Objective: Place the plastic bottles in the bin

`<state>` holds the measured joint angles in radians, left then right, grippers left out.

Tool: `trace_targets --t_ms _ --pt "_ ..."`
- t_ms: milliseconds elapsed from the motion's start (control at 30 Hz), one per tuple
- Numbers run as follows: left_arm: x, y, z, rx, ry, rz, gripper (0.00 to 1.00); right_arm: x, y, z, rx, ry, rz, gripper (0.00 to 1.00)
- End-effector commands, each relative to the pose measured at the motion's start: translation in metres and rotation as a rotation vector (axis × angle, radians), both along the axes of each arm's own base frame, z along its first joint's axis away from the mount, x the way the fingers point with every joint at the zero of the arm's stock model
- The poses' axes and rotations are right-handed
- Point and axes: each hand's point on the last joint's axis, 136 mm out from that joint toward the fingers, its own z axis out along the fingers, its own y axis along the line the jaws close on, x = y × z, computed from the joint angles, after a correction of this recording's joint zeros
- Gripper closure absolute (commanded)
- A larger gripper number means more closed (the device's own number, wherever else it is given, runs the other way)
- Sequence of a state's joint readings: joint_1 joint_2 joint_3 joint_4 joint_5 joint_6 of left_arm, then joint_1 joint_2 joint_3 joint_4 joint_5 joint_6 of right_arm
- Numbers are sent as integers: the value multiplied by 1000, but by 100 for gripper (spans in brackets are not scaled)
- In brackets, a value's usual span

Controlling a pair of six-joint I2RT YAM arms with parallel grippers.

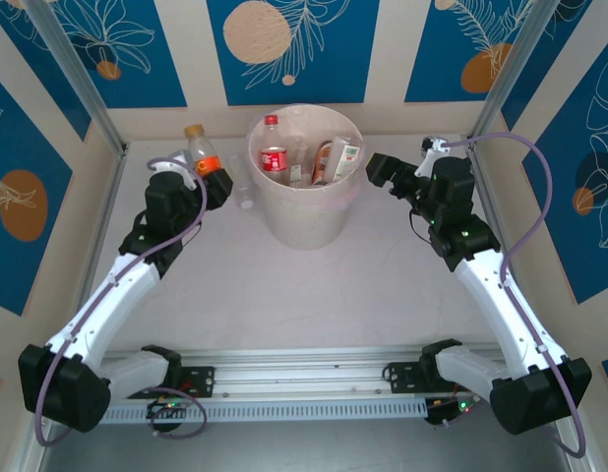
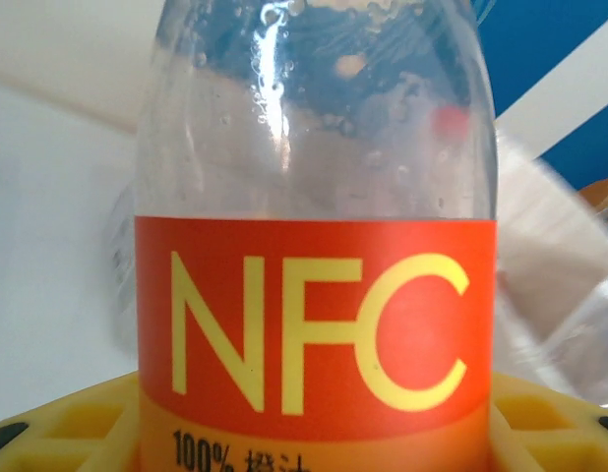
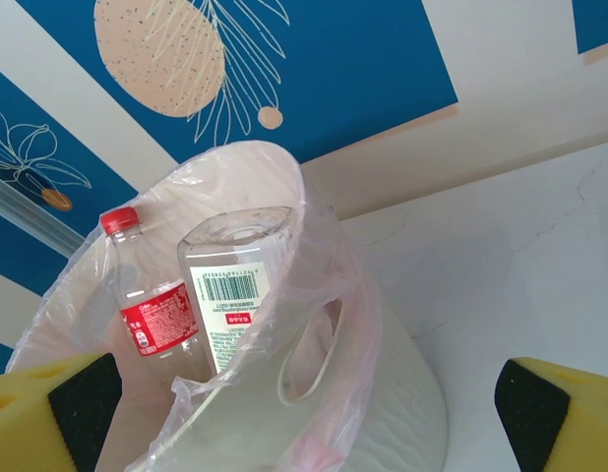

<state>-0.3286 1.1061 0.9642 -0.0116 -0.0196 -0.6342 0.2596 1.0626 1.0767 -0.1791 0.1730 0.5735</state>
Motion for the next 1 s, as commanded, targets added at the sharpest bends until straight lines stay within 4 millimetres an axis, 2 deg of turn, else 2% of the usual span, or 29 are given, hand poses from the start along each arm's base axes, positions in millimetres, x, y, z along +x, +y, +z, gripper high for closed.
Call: trace_targets --t_ms 0,133,300,400,533,700,833,967 --pt "-7 -20 75 -34 -242 -93 64 -7 0 11 20 -33 16 0" --pt "-16 -55 112 -1 -380 -252 67 -10 -1 13 25 -38 13 0" --pt "-8 -101 122 86 -378 -398 69 -13 -1 14 29 -35 15 1" --pt "2 -124 116 144 -319 -450 69 -15 -3 14 28 -33 11 0" --pt "10 -151 96 244 -262 -530 69 -18 -8 12 20 -30 -11 1" --pt "25 -165 74 371 -208 -588 68 -20 -12 16 22 -35 -27 0" --pt "45 -173 63 470 -150 -603 68 -21 -11 18 25 -33 -28 1" --pt "62 -172 39 555 -18 -595 68 -22 -13 16 26 -22 -34 0"
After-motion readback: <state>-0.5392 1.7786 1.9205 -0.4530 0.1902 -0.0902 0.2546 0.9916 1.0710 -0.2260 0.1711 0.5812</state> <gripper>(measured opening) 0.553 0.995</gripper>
